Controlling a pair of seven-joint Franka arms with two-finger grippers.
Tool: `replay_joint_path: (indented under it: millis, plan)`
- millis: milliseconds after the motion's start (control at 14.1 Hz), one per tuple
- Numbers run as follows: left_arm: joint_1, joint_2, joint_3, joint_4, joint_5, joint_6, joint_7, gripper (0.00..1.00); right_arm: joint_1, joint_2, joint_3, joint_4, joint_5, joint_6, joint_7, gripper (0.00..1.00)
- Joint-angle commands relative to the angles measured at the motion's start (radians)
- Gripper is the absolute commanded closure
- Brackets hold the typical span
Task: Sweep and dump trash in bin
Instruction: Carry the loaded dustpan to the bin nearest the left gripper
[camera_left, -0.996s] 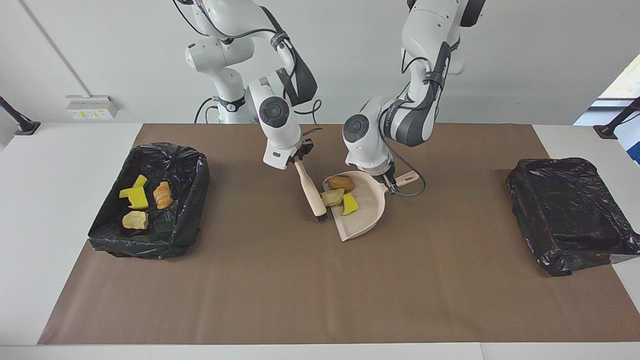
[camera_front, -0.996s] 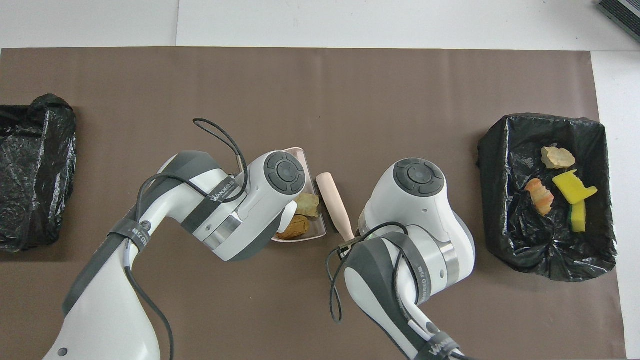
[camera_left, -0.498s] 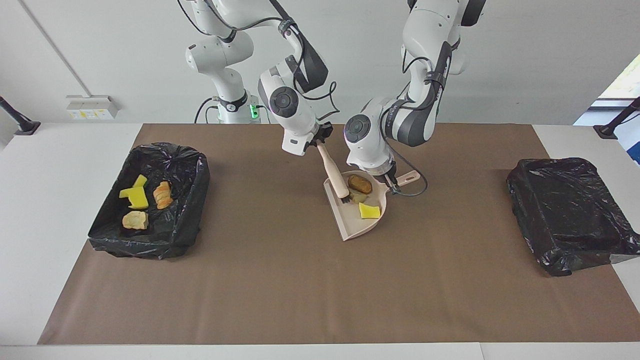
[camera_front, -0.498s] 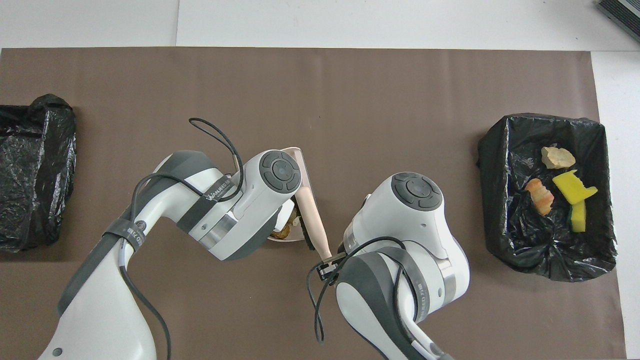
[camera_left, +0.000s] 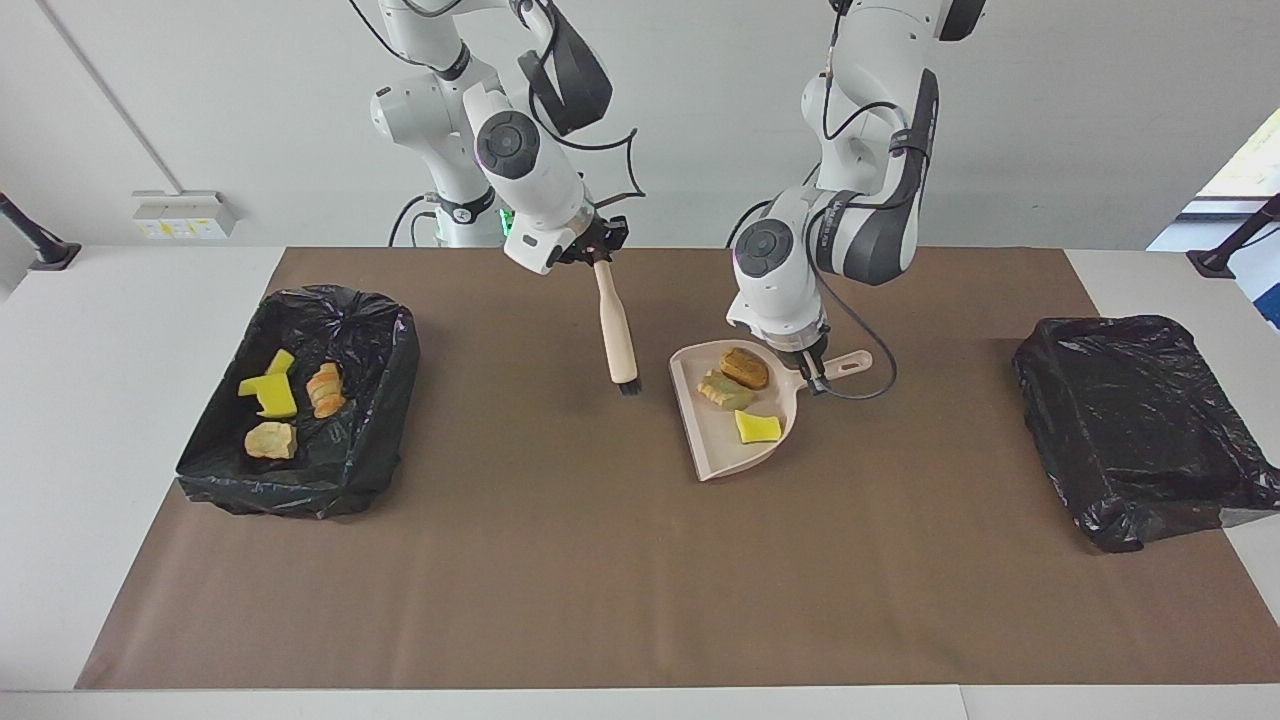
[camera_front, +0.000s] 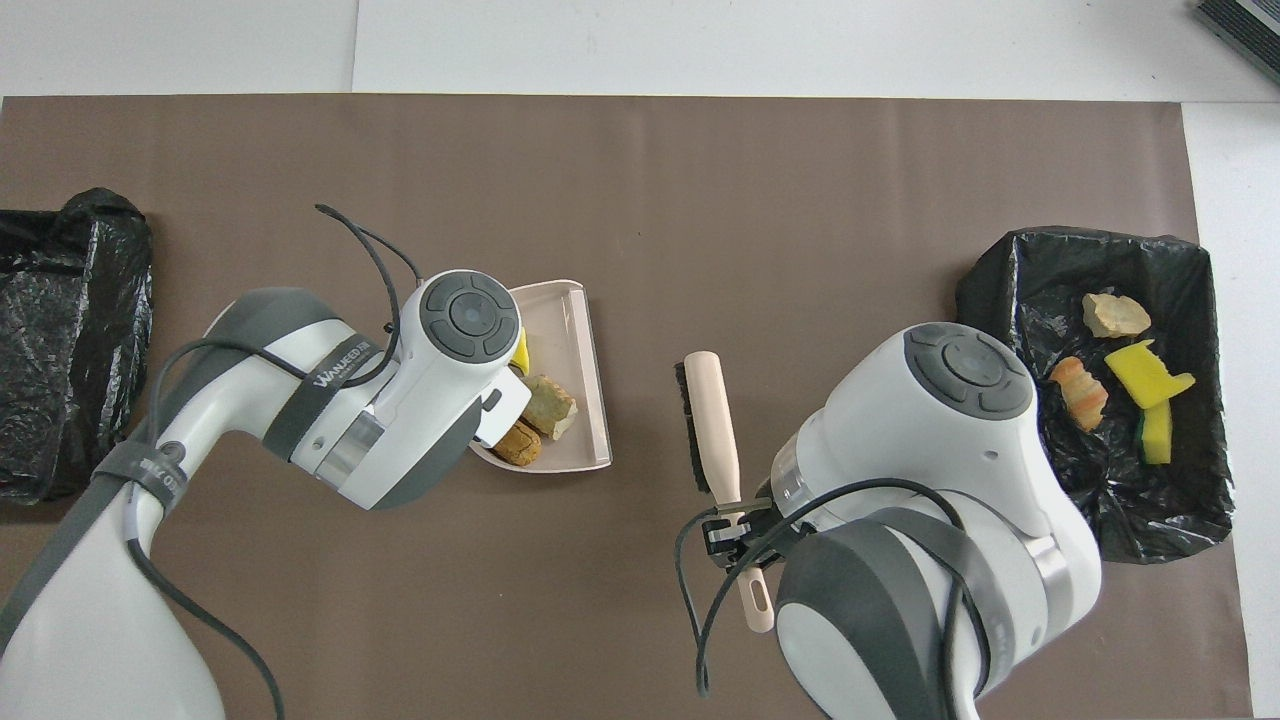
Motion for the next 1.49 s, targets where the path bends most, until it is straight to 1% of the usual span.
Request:
replay_joint_path:
  millis: [0,142,285,356,427,498,569,641,783,854,925,996,1068,1139,1210,1281,1352,1423]
  plan:
    - [0.081,-0.085,-0.004,-0.06,-0.001,0.045,0.118,1.0,0.052,-0.059,0.029,-0.022,-0.077,-0.034,0.183,1.0]
    - [0.169,-0.127,-0.004,-0.058,-0.001,0.043,0.212,1.0,0.095,-0.105,0.029,-0.077,-0.078,-0.033,0.24,1.0]
    - [0.283,-0.151,-0.004,-0.051,-0.006,0.046,0.33,1.0,0.128,-0.112,0.031,-0.09,-0.077,-0.031,0.256,1.0]
    - [0.353,-0.153,-0.004,-0.045,-0.023,0.046,0.345,1.0,0.157,-0.106,0.031,-0.105,-0.075,-0.014,0.28,1.0]
    - [0.41,-0.151,-0.004,-0.042,-0.035,0.058,0.347,1.0,0.181,-0.104,0.031,-0.117,-0.075,0.027,0.294,1.0]
    - [0.473,-0.147,-0.004,-0.042,-0.038,0.102,0.374,1.0,0.186,-0.113,0.031,-0.146,-0.075,0.061,0.293,1.0]
    - [0.54,-0.141,-0.004,-0.032,-0.046,0.148,0.451,1.0,0.185,-0.112,0.029,-0.156,-0.075,0.076,0.28,1.0]
    - [0.605,-0.128,-0.003,-0.008,-0.078,0.182,0.536,1.0,0.186,-0.093,0.029,-0.157,-0.077,0.093,0.279,1.0]
    - [0.738,-0.087,-0.003,0.056,-0.151,0.225,0.688,1.0,0.232,-0.044,0.031,-0.162,-0.077,0.174,0.306,1.0]
    - [0.777,-0.067,0.0,0.087,-0.15,0.247,0.767,1.0,0.247,-0.032,0.031,-0.166,-0.077,0.193,0.329,1.0]
    - [0.815,-0.049,0.0,0.113,-0.152,0.302,0.836,1.0,0.251,-0.027,0.031,-0.175,-0.077,0.208,0.34,1.0]
    - [0.846,-0.026,0.0,0.145,-0.149,0.348,0.882,1.0,0.255,-0.017,0.031,-0.191,-0.077,0.242,0.343,1.0]
    - [0.877,-0.003,0.002,0.179,-0.144,0.362,0.902,1.0,0.287,-0.006,0.031,-0.206,-0.075,0.278,0.354,1.0]
    - [0.906,0.025,0.003,0.229,-0.118,0.354,0.912,1.0,0.306,-0.004,0.031,-0.223,-0.077,0.311,0.36,1.0]
    - [0.915,0.051,0.013,0.277,-0.019,0.359,0.912,1.0,0.309,-0.003,0.031,-0.234,-0.077,0.334,0.363,1.0]
    - [0.912,0.062,0.016,0.299,0.093,0.362,0.912,1.0,0.309,-0.003,0.031,-0.243,-0.077,0.34,0.362,1.0]
    - [0.914,0.068,0.017,0.304,0.176,0.373,0.909,1.0,0.315,-0.001,0.032,-0.254,-0.077,0.354,0.36,1.0]
    - [0.912,0.068,0.017,0.304,0.256,0.394,0.907,1.0,0.339,0.009,0.031,-0.281,-0.077,0.407,0.362,1.0]
